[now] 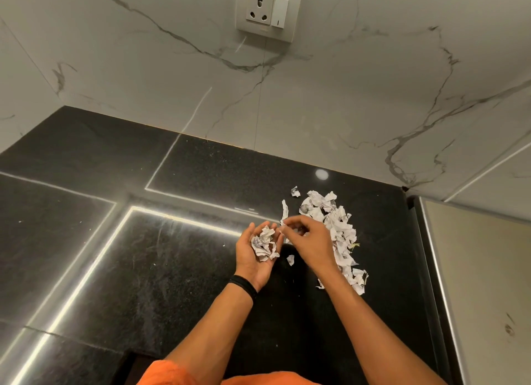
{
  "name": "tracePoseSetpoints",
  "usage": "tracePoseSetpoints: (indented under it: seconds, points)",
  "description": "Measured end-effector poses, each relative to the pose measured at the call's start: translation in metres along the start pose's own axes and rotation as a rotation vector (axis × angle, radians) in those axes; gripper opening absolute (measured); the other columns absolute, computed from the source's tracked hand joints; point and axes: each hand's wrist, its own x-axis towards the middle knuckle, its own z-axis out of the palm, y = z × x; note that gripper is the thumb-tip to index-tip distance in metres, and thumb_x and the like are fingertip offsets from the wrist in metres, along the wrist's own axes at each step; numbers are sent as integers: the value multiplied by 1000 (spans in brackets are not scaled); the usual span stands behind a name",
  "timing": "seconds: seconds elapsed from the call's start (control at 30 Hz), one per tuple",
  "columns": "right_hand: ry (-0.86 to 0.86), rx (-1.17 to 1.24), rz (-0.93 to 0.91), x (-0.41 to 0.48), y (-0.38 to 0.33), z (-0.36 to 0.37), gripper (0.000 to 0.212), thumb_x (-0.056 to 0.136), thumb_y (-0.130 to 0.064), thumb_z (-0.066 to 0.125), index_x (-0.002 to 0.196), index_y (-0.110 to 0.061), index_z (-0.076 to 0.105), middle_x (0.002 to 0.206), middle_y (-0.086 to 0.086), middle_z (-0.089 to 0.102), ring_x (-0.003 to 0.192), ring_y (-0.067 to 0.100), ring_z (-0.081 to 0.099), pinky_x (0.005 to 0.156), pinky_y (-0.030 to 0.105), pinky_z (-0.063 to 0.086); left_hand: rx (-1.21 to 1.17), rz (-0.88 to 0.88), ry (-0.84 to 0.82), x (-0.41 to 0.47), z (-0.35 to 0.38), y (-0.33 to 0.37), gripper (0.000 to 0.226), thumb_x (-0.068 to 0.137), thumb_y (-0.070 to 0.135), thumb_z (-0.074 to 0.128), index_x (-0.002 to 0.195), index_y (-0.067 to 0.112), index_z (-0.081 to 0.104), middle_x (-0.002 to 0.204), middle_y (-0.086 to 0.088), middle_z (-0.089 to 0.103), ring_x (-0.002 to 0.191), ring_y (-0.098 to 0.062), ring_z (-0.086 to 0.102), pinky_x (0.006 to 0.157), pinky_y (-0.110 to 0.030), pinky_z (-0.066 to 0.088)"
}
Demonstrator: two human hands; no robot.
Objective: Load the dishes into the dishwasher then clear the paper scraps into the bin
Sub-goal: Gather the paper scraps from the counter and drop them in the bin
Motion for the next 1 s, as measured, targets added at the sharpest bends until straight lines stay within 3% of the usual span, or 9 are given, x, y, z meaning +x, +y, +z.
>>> tracePoseSetpoints:
  seconds: [0.07, 0.17, 0.3, 0.43, 0.6, 0.77, 0.87, 1.0]
  points:
    - [-65, 91, -28, 3, -11, 1, 7, 87, -32, 79, 93, -30, 78, 86, -17, 74, 82, -3, 66, 73, 13, 50, 31, 8, -15, -1, 3, -2, 38, 100, 35, 51, 111, 1, 66, 114, -20, 67, 101, -30, 68, 96, -40, 51]
    - [17, 0, -13, 15, -4, 1, 8, 91, -28, 73, 98, -29, 77, 90, -16, 73, 86, -2, 66, 80, 21, 54, 3, -5, -10, 0, 8, 0, 41, 99, 34, 53, 122, 1, 64, 121, -21, 67, 109, -30, 65, 98, -39, 53]
    - [27, -425, -106, 41, 12, 4, 20, 91, -27, 70, 110, -23, 75, 98, -8, 75, 92, 12, 67, 86, 36, 55, -7, 10, 1, 4, 13, 9, 39, 99, 33, 54, 119, 0, 64, 114, -20, 69, 105, -31, 67, 96, -40, 55]
    - [-58, -792, -239, 55, 18, 20, 22, 92, -35, 68, 110, -22, 72, 99, 1, 71, 97, 25, 64, 85, 38, 49, -9, 33, 27, 10, 10, 15, 46, 99, 32, 55, 131, -1, 60, 124, -21, 65, 109, -31, 67, 103, -42, 51]
    - [-66, -635, -257, 47, 26, 33, 15, 99, -17, 60, 104, -13, 73, 96, 3, 63, 88, 21, 62, 76, 35, 53, 5, 53, 57, 19, 8, 23, 47, 101, 33, 53, 132, -1, 59, 127, -21, 64, 114, -32, 64, 102, -42, 51]
    - [70, -133, -76, 39, 5, 17, 10, 91, -21, 72, 99, -22, 77, 94, -10, 71, 86, 4, 65, 79, 23, 54, 21, 51, 45, 26, 13, 25, 46, 101, 34, 51, 134, 2, 57, 129, -21, 61, 118, -32, 60, 103, -42, 50]
    - [-68, 79, -110, 36, -13, 8, 11, 87, -19, 77, 97, -23, 78, 93, -11, 74, 88, 6, 69, 79, 22, 56, 44, 40, 15, 32, 19, 24, 43, 102, 35, 49, 130, 4, 57, 121, -20, 65, 105, -30, 66, 93, -41, 54]
    - [-214, 29, -121, 36, -21, 7, 16, 85, -32, 81, 101, -29, 78, 94, -14, 72, 88, 4, 67, 80, 23, 54, 46, -7, -26, 35, 27, 21, 39, 101, 37, 50, 122, 7, 63, 119, -22, 67, 111, -35, 67, 100, -47, 52]
